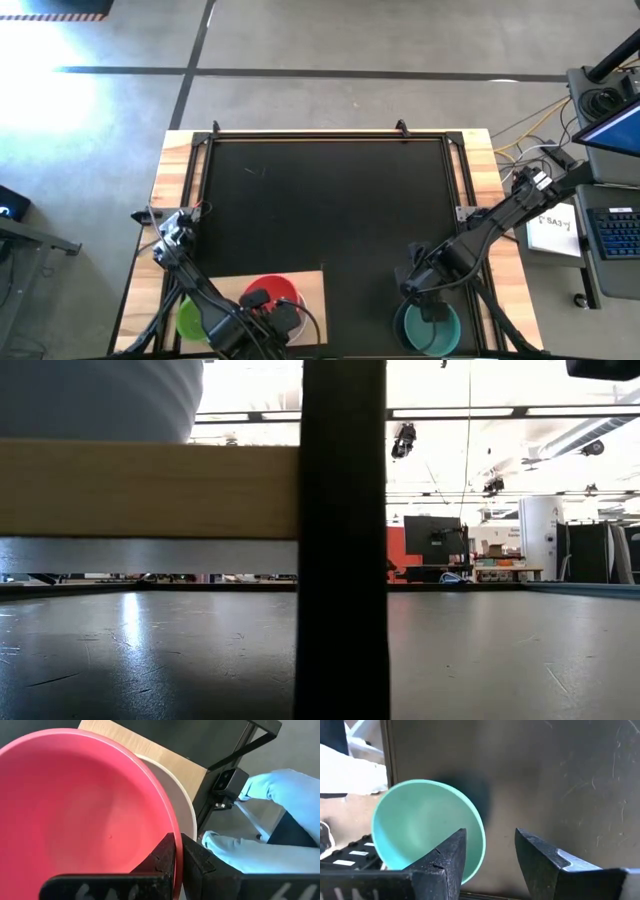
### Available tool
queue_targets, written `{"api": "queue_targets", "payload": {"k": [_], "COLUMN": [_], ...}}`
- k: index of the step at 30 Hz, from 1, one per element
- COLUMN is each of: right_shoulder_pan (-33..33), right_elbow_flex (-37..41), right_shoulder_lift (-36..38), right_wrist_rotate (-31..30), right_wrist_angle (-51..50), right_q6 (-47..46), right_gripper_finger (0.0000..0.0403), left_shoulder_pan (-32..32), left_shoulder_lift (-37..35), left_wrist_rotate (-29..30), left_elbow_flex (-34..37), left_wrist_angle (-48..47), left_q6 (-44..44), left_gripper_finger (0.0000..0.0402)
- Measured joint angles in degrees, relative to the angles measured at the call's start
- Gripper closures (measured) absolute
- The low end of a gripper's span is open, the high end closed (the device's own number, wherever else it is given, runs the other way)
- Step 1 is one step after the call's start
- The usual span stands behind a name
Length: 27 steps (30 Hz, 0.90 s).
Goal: Place and stack bowls onto a shelf
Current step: Stack the orange bowl on top of the white bowl on the shelf, then stack the green bowl on top of the orange bowl on the shelf
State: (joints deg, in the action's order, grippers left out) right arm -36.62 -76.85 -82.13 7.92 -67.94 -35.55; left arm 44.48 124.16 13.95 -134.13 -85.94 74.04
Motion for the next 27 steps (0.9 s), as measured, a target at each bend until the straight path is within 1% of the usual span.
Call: {"api": "queue_targets", "payload": {"k": [4, 6, 9, 13, 17, 20, 25, 27], "right_shoulder_pan": [0.00, 0.00, 0.00, 0.00, 0.00, -0.15, -1.95, -2.80], "right_elbow_flex": [1.41, 2.16, 2.41, 2.41, 2.41, 2.41, 2.41, 2.41], "right_shoulder_lift": [0.00, 0.00, -0.06, -0.09, -0.09, -0.11, -0.22, -0.40], "right_wrist_rotate": [0.00, 0.02, 0.00, -0.01, 0.00, 0.00, 0.01, -0.16], "right_wrist_angle": [1.15, 2.61, 2.92, 2.98, 2.98, 3.02, 4.55, 5.25], "right_q6": [-0.48, -1.67, -3.83, -8.93, -13.98, -17.49, -23.76, -28.55], "right_gripper_finger": [0.0245, 0.0245, 0.0245, 0.0245, 0.0245, 0.0245, 0.0245, 0.0245], "left_shoulder_pan": [0.01, 0.01, 0.01, 0.01, 0.01, 0.01, 0.01, 0.01], "left_shoulder_lift": [0.74, 1.08, 1.69, 2.10, 2.12, 1.83, 1.67, 1.53], "left_wrist_rotate": [0.29, 0.31, 0.32, 0.30, -1.90, -2.60, -4.01, -3.82], "left_elbow_flex": [0.00, 0.00, 0.00, 0.00, 0.00, 0.00, -0.81, -0.81], "left_wrist_angle": [0.38, 0.32, 0.32, 0.43, 1.26, 1.47, 1.85, 1.76], "left_q6": [-0.04, -0.43, -0.69, -1.70, -1.73, -1.51, -1.51, -2.28], "left_gripper_finger": [0.0401, 0.0393, 0.0371, 0.0329, 0.0286, 0.0262, 0.0243, 0.0242]}}
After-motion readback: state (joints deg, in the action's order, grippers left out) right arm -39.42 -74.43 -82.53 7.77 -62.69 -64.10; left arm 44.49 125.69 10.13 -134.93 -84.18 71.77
